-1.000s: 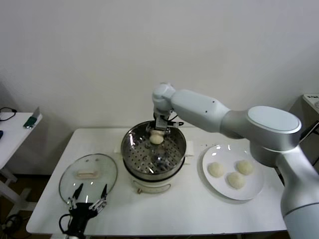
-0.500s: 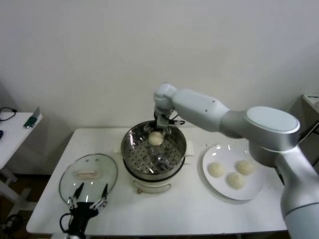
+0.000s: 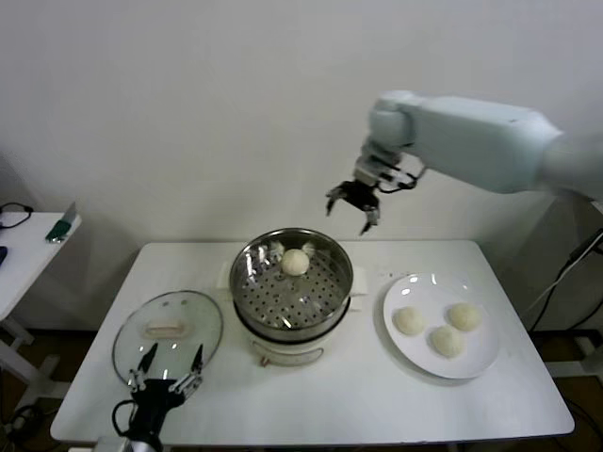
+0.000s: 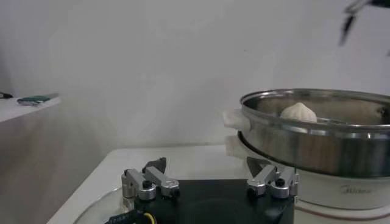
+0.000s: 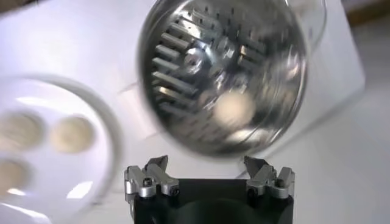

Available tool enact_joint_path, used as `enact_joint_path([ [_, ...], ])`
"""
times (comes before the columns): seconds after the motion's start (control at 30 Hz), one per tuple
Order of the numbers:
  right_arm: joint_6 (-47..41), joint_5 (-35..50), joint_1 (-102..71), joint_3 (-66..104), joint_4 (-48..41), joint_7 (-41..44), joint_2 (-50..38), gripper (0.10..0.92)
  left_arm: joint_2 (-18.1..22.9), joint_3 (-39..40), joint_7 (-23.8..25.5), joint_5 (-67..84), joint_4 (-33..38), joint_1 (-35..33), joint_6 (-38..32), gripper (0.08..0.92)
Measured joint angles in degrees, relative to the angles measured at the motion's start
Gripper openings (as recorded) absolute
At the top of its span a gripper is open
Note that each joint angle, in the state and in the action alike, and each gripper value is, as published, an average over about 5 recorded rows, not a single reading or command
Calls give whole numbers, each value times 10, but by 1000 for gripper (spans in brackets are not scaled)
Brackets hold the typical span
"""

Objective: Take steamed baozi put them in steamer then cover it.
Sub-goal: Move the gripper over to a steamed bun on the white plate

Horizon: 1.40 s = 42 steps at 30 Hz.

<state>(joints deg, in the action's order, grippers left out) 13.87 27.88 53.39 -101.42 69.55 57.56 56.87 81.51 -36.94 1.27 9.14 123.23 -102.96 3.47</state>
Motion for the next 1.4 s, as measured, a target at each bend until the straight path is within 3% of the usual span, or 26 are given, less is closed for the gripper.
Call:
enact_joint_path([
  [0.23, -149, 49, -2, -50, 97, -61, -107, 823, -2, 2, 0, 0, -5, 7, 0, 823],
  [0.5, -249, 57, -86, -23, 129, -102, -165, 823, -3, 0, 1, 0, -6, 7, 1, 823],
  [1.23, -336, 26, -317, 140, 13, -156, -121, 821, 0, -3, 0, 2, -12, 4, -1, 823],
  [1.4, -340, 24, -336, 156, -5, -157, -107, 744, 0, -3, 0, 2, -10, 4, 0, 823],
])
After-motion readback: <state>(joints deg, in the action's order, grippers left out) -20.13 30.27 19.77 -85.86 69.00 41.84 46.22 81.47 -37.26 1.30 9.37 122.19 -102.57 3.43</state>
